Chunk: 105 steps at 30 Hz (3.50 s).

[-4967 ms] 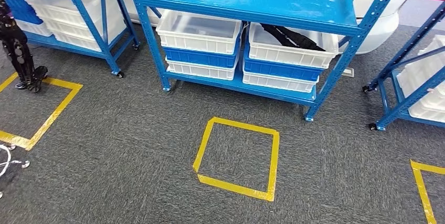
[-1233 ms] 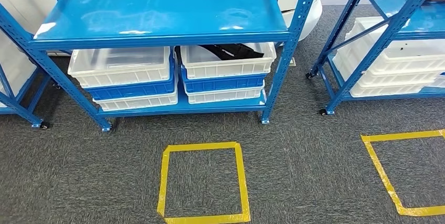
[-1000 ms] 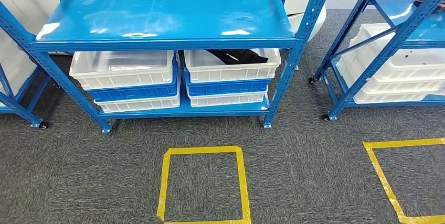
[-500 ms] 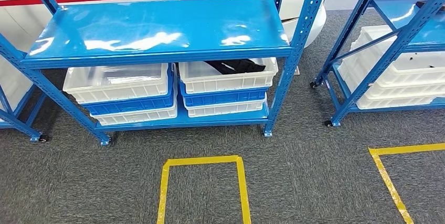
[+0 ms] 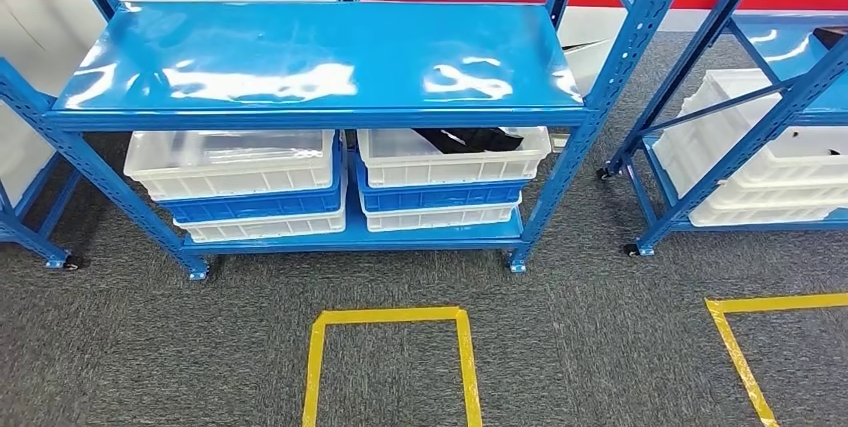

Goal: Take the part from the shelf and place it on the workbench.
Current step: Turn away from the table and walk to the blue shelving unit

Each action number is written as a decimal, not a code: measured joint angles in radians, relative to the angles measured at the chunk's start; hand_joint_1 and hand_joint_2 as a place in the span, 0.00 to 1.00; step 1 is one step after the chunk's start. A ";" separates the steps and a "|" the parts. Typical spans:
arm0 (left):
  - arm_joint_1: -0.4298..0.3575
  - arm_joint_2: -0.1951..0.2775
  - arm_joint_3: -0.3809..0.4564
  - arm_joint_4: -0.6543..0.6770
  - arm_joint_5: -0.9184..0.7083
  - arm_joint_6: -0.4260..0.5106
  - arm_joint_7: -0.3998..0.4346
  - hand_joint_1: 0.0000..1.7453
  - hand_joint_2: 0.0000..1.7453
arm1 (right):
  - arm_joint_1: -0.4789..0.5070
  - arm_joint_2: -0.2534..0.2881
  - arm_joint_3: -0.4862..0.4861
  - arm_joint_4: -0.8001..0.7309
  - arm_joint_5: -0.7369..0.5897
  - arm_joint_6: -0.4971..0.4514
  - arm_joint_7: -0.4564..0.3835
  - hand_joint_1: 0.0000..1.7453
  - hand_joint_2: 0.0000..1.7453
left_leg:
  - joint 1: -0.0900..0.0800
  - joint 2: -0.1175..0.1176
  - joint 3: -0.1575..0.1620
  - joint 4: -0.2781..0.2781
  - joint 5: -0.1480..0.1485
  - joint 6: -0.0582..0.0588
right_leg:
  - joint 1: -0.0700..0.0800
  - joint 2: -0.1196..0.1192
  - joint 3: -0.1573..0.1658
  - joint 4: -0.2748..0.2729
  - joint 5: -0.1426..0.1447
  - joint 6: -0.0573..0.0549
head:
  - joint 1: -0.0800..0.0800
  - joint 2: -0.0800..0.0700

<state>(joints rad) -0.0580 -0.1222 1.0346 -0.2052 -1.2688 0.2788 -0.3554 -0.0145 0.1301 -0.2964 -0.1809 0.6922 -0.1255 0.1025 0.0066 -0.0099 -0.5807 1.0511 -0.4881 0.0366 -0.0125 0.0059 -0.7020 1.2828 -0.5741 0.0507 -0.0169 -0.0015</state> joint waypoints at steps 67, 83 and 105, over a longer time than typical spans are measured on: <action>-0.001 -0.004 0.001 -0.001 -0.004 0.001 0.000 0.00 0.00 | -0.002 0.000 -0.001 0.000 0.015 0.000 -0.006 0.00 0.00 | 0.002 -0.005 0.073 -0.020 -0.064 -0.042 | 0.007 -0.002 0.102 -0.255 0.127 -0.024 | 0.001 0.000; 0.001 -0.001 0.007 0.000 -0.003 0.001 0.000 0.00 0.00 | -0.002 0.005 -0.002 0.000 0.013 0.000 -0.008 0.00 0.00 | 0.014 0.002 -0.008 0.000 0.013 -0.030 | 0.004 0.005 0.204 -0.246 0.023 -0.014 | -0.001 0.000; 0.002 -0.007 0.009 -0.001 -0.017 0.049 0.032 0.00 0.00 | 0.005 0.004 -0.012 0.000 0.015 -0.006 -0.003 0.00 0.00 | 0.014 0.006 -0.083 0.194 -0.080 -0.067 | -0.005 0.001 0.166 -0.255 0.082 -0.050 | 0.002 0.000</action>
<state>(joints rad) -0.0564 -0.1293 1.0437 -0.2060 -1.2859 0.3276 -0.3238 -0.0093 0.1345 -0.3081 -0.1808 0.7068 -0.1319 0.0996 0.0204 -0.0044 -0.6636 1.2451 -0.5677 -0.0308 -0.0171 0.0073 -0.5360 1.0276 -0.4920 0.0003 -0.0152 -0.0015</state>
